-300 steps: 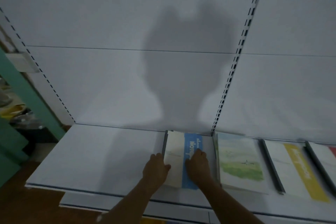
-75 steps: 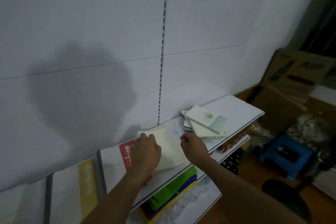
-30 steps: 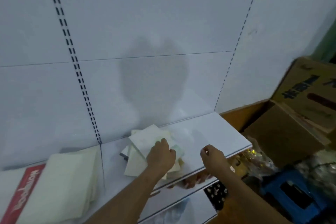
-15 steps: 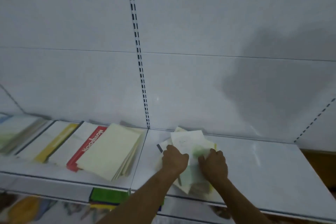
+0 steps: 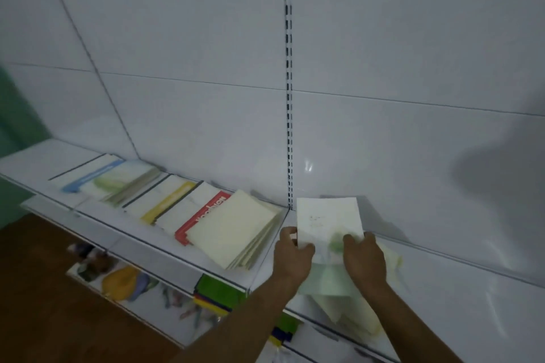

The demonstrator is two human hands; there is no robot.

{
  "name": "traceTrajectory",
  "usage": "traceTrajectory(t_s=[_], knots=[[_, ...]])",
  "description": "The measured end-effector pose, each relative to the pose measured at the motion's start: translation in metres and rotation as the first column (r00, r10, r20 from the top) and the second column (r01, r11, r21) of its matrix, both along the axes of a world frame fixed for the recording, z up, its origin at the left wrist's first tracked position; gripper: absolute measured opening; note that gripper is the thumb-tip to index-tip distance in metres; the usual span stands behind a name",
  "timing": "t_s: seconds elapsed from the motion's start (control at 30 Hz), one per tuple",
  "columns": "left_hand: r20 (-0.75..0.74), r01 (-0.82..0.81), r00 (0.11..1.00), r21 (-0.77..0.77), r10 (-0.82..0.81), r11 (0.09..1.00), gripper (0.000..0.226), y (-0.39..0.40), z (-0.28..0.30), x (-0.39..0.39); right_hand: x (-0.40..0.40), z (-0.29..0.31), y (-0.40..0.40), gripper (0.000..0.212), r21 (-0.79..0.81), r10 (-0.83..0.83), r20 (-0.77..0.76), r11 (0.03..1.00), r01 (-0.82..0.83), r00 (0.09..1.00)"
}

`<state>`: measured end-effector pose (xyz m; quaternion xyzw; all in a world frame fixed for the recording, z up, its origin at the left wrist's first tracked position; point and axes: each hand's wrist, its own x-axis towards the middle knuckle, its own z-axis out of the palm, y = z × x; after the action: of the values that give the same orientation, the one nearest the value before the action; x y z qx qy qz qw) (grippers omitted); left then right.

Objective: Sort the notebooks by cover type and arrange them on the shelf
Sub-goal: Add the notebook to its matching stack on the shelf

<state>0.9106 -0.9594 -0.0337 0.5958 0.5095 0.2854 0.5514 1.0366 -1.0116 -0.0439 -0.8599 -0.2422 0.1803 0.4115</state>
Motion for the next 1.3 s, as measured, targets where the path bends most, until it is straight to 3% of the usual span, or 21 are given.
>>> traceTrajectory(t_s=[0.27,0.63,0.83,1.1,1.3], knots=[[-0.031,-0.323,0.942,0.18,0.334,0.929,0.038,0.068,0.024,-0.16,-0.15,0.035,0.11,0.033,0.103,0.371,0.01,0.923,-0.37,0.929],[0.023,-0.674,0.723,0.244,0.69,0.698,0.042,0.138,0.043,-0.454,-0.449,0.056,0.237,0.038,0.116,0.759,0.057,0.64,-0.759,0.649],[0.001,-0.77,0.614,0.218,0.789,0.599,0.044,0.167,0.033,-0.579,-0.58,0.049,0.284,0.037,0.096,0.854,0.061,0.51,-0.855,0.517],[-0.002,-0.802,0.572,0.204,0.82,0.561,0.04,0.248,0.008,-0.661,-0.671,0.022,0.381,0.034,0.127,0.908,0.079,0.401,-0.907,0.412],[-0.085,-0.788,0.563,0.243,0.822,0.565,0.043,0.347,0.015,-0.702,-0.71,0.021,0.479,0.034,0.163,0.912,0.036,0.398,-0.903,0.408]])
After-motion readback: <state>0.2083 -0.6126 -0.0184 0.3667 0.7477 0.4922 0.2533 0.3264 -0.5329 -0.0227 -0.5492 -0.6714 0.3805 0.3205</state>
